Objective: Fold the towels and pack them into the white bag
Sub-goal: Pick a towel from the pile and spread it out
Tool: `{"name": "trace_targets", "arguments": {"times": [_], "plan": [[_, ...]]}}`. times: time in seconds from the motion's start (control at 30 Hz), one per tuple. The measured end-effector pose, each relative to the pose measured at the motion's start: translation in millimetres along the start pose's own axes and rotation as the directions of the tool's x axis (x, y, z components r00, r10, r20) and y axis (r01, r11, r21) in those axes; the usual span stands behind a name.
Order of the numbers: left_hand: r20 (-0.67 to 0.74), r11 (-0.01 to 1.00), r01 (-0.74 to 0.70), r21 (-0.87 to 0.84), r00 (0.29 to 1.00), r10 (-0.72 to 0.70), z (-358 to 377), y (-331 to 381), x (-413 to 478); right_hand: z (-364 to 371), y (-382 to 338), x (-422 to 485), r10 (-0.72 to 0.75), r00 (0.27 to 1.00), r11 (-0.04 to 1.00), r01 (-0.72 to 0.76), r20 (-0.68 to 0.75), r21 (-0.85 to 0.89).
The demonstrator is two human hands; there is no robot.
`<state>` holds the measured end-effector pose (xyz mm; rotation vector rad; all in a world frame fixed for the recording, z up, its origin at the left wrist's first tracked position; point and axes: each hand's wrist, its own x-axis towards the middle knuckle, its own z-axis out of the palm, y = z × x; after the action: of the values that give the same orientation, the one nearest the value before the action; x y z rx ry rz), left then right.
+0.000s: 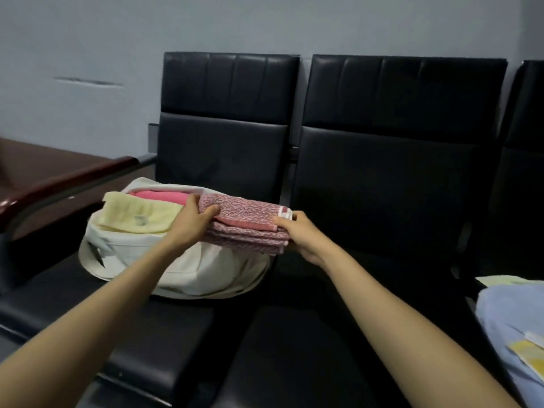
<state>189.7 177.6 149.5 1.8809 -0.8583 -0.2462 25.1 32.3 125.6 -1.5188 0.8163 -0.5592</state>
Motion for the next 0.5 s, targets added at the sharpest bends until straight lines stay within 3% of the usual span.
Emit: {"name": "trace_targets", "arguments": {"times": [0.3,0.5], "plan": [[-0.114,0.967,0.11,0.23,0.99,-0.085,-54.4,-22.9,84.5,80.8,-39.1,91.6,0.187,0.973,0.976,-0.2,0.136,0.086],[-0.106,0.954,0.146,0.261,0.987,-0.122,-44.9,-59.4,102.6,93.7,-39.7,117.2,0.188,0.98,0.965,-0.172,0.066,-0.197]]}}
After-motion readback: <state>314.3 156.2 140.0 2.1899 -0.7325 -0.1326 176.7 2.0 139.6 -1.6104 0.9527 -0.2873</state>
